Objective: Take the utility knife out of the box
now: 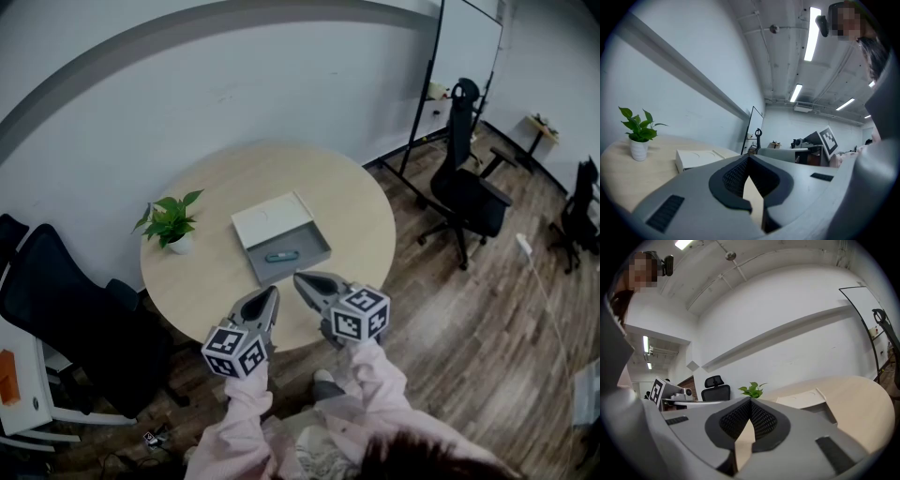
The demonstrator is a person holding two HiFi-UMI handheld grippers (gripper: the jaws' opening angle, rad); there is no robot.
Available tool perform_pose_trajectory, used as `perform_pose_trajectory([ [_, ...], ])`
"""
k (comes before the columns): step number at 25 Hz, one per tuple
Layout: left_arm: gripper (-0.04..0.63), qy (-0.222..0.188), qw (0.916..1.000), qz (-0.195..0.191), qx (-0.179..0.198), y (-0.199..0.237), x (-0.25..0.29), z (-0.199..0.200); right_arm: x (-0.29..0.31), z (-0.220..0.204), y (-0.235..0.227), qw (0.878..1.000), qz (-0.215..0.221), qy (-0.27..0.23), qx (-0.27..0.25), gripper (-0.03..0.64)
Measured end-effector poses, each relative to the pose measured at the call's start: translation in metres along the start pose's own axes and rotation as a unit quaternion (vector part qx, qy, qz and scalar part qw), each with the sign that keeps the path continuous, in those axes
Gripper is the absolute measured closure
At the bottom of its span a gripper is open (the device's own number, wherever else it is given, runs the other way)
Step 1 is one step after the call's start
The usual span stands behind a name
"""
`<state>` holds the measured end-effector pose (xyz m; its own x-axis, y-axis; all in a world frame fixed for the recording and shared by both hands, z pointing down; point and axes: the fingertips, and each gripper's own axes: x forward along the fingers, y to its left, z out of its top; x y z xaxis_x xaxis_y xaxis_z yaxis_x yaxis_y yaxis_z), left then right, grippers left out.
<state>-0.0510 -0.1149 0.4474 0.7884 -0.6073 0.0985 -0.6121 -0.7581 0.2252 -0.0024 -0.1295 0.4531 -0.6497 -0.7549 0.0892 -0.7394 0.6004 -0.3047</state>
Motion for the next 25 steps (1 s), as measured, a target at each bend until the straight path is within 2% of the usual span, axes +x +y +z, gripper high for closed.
perform_pose_trajectory([
  [13, 0.589, 0.002, 0.9988, 0.043, -0.025, 0.043, 0.044, 0.006, 0.049, 0.018, -0.046, 0.999, 0.037, 0.033, -0.003, 0.62],
  [25, 0.589, 0.009, 0.9954, 0.079, -0.052, 0.067, 0.068, 0.0, 0.079, 0.014, -0.071, 0.995, 0.071, 0.072, 0.003, 0.62],
])
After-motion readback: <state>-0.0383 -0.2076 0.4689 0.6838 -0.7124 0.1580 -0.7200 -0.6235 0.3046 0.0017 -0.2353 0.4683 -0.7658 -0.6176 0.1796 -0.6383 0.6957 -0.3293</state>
